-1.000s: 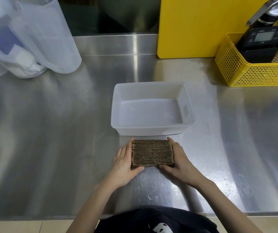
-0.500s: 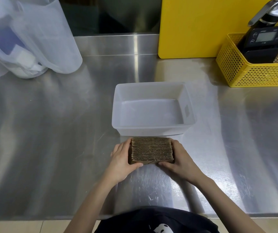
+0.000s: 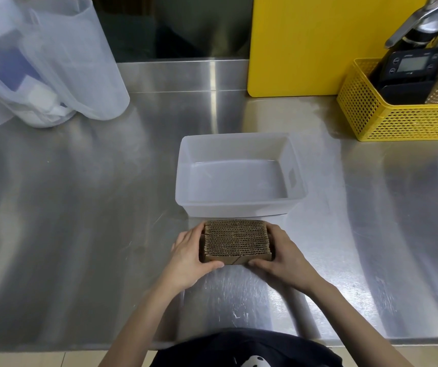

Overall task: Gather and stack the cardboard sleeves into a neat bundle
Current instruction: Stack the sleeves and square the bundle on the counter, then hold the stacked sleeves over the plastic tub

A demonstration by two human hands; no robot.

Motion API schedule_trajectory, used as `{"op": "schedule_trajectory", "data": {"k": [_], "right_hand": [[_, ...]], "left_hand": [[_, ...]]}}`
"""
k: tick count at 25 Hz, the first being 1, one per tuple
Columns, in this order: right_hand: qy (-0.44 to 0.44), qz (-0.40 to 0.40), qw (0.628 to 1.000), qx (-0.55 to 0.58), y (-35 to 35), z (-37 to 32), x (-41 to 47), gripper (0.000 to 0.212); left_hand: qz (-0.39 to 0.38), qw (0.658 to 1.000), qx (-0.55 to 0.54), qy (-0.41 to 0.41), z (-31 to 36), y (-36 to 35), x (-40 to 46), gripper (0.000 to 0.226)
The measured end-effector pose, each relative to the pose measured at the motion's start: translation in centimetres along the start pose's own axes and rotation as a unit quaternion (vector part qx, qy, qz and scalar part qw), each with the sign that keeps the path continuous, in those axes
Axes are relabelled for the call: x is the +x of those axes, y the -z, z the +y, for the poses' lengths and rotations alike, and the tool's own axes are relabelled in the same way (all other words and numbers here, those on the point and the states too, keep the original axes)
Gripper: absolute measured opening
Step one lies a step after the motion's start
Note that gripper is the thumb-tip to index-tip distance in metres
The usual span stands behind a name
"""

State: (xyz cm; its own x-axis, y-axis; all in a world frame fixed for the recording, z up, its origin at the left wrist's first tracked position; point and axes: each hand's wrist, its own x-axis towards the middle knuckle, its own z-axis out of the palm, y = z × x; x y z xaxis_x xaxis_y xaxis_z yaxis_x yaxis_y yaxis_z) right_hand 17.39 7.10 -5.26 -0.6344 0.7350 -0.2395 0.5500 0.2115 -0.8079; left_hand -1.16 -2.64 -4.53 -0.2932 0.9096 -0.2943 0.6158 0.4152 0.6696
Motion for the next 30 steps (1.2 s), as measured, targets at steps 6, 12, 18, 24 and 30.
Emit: {"op": "schedule_trajectory", "data": {"k": [6,12,18,24,30], "right_hand": [[-0.013,-0.031,0.996,0.086,1.7,-1.2,-1.3,0.073],[-0.012,0.001,0.983,0.184,4.3,-4.6,-0.9,0.078],[-0.016,0.089,0.964,0.25,6.1,-8.2,2.0,0.08],[-0.03,0.077,0.938,0.335,7.6,-10.0,6.4,0.069],[-0.104,0.024,0.927,0.36,7.9,-10.8,12.0,0.057]], "left_hand": [[-0.057,0.997,-0.057,0.005,1.0,2.4,-1.1,0.086],[-0.091,0.986,-0.14,-0.002,3.1,5.3,-0.9,0.075],[-0.021,0.97,-0.244,0.01,6.2,6.9,1.0,0.066],[0.001,0.938,-0.343,0.041,7.3,7.3,3.2,0.071],[-0.005,0.85,-0.511,0.129,7.8,7.2,5.4,0.042]]}}
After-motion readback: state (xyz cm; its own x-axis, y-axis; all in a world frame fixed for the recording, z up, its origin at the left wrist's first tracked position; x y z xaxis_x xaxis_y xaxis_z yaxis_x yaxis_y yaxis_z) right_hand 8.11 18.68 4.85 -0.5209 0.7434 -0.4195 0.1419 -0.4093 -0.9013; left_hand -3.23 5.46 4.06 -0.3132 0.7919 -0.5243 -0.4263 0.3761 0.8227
